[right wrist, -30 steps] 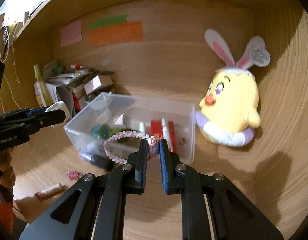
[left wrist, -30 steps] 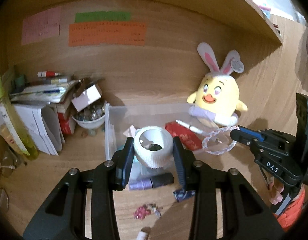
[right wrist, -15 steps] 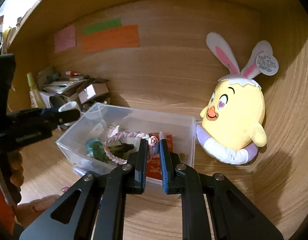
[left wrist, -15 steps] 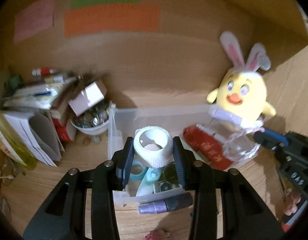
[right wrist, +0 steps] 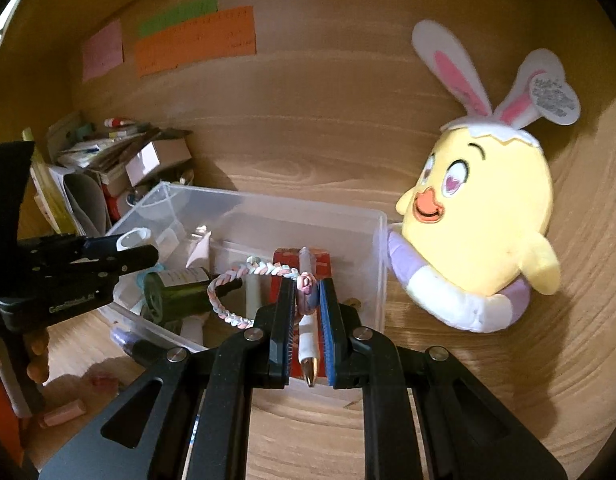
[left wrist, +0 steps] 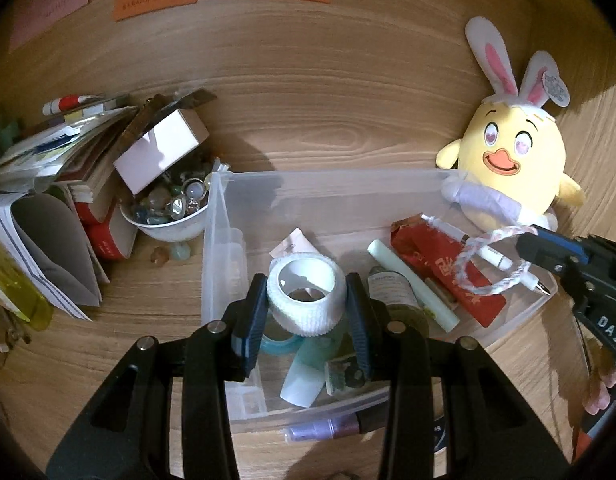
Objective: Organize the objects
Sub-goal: 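Open the left tool to drop the tape roll while the right tool releases the cord into the box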
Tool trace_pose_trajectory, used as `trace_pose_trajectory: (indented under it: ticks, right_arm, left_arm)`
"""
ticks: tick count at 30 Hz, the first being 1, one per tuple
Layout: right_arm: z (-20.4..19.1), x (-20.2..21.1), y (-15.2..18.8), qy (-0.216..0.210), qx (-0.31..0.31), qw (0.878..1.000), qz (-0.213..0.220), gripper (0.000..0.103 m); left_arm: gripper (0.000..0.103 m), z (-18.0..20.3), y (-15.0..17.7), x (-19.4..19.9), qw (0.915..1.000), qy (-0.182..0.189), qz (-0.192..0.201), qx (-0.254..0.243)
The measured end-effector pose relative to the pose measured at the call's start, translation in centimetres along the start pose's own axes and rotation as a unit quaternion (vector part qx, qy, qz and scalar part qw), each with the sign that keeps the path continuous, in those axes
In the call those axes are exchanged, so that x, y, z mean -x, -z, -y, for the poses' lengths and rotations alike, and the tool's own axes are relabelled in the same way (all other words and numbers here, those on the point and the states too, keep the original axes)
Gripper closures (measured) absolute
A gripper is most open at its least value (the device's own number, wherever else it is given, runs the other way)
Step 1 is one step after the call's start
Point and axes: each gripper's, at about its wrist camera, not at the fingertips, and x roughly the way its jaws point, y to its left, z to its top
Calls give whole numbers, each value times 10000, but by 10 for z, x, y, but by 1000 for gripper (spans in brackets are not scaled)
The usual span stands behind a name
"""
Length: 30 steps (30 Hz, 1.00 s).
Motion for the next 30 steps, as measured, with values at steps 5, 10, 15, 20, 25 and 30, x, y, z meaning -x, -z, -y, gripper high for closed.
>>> trace_pose_trajectory:
  ticks: [5, 10, 15, 20, 25, 30]
  right_arm:
    - [-6, -14, -3, -39, 71, 9999, -120, 92]
    - [-10, -24, -1, -72, 115, 9996, -244, 92]
    - [-11, -30, 2, -46, 145, 9993, -332, 92]
    - [-13, -30, 2, 32, 215, 9992, -333, 92]
    - [-14, -27, 1, 150, 282, 9991, -285, 92]
    - [-16, -24, 1, 253, 316, 9988, -279, 86]
  left_arm:
    - [65, 0, -1, -1, 10000, -7, 20, -47]
    - [53, 0, 1, 2, 9999, 135, -43, -59]
    - [39, 1, 1, 15, 9998, 186, 112, -41]
    - [39, -3, -1, 25, 9994, 309, 94, 80]
    - [37, -8, 5, 38, 9989, 401, 60, 226]
    - [32, -8, 16, 52, 9991, 373, 111, 169]
